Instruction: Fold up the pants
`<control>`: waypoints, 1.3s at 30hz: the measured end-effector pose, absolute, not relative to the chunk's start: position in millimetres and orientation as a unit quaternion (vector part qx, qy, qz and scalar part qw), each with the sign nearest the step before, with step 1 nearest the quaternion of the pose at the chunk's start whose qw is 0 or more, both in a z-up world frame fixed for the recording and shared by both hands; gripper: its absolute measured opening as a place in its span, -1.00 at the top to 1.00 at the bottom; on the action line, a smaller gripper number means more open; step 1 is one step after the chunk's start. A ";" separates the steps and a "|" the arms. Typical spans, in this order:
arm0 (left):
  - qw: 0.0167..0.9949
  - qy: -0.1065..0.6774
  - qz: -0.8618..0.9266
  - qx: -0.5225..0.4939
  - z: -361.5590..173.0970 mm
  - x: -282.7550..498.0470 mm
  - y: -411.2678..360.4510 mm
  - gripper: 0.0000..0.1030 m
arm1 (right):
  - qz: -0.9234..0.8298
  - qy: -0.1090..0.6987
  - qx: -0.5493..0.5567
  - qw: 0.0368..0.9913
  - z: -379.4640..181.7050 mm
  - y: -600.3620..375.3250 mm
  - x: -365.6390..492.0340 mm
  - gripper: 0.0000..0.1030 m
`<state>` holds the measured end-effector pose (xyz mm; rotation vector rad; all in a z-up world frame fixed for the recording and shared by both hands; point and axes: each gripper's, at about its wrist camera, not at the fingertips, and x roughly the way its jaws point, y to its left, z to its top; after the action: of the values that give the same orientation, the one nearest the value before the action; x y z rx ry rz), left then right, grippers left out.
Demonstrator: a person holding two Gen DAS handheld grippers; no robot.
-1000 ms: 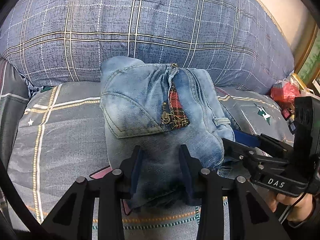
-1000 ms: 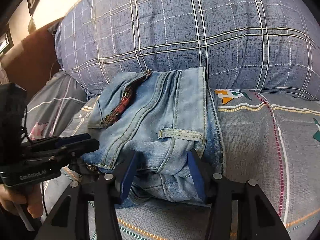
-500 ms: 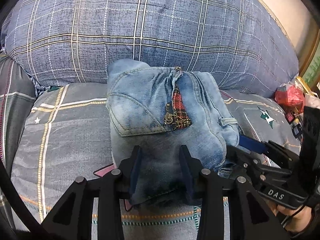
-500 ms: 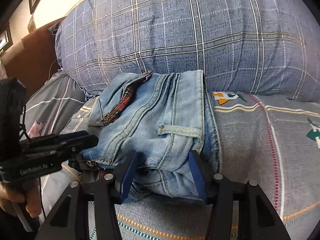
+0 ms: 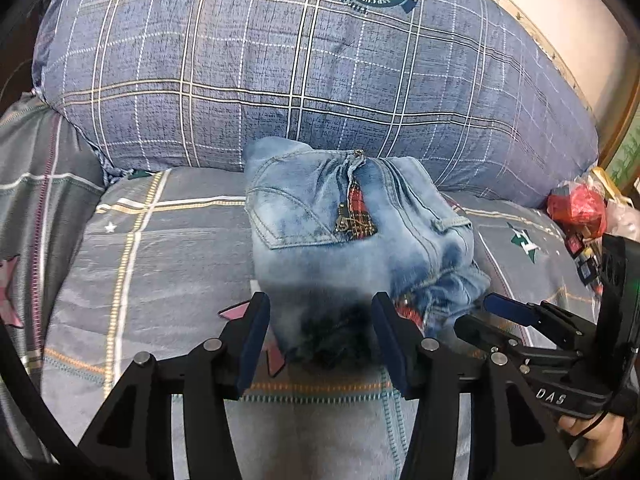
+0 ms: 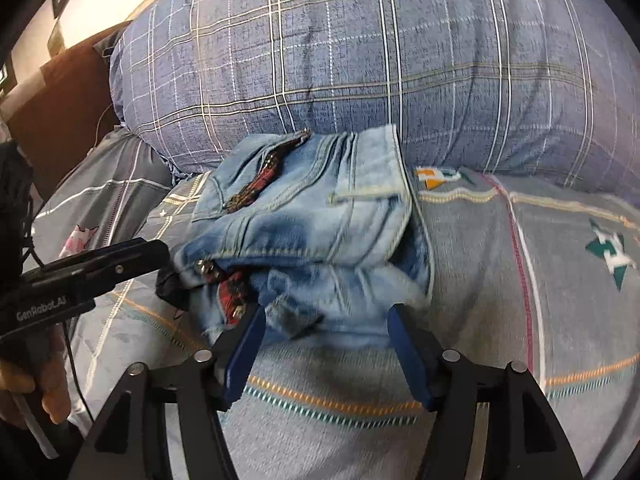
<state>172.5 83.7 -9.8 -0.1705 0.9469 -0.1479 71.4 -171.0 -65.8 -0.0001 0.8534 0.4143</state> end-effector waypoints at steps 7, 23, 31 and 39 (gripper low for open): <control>0.888 0.450 -0.063 -0.068 1.1 150.5 81.6 -0.17 | 0.191 0.419 0.027 0.887 -65.2 -184.2 54.0 -0.31; 0.901 0.430 -0.048 -0.031 13.1 112.2 68.0 -0.49 | 0.193 0.386 0.038 0.901 -34.2 -202.1 4.6 -0.85; 0.903 0.428 -0.038 -0.005 11.7 95.5 54.6 -0.61 | 0.206 0.383 0.034 0.900 -26.7 -202.6 -14.6 -0.97; 0.905 0.423 -0.038 0.012 13.1 82.2 40.9 -0.63 | 0.207 0.385 0.021 0.899 -26.2 -204.1 -27.2 -0.99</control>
<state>82.2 40.9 13.1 0.0255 0.8729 -0.0789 -27.2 -204.1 -26.2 0.0431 0.7975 0.4279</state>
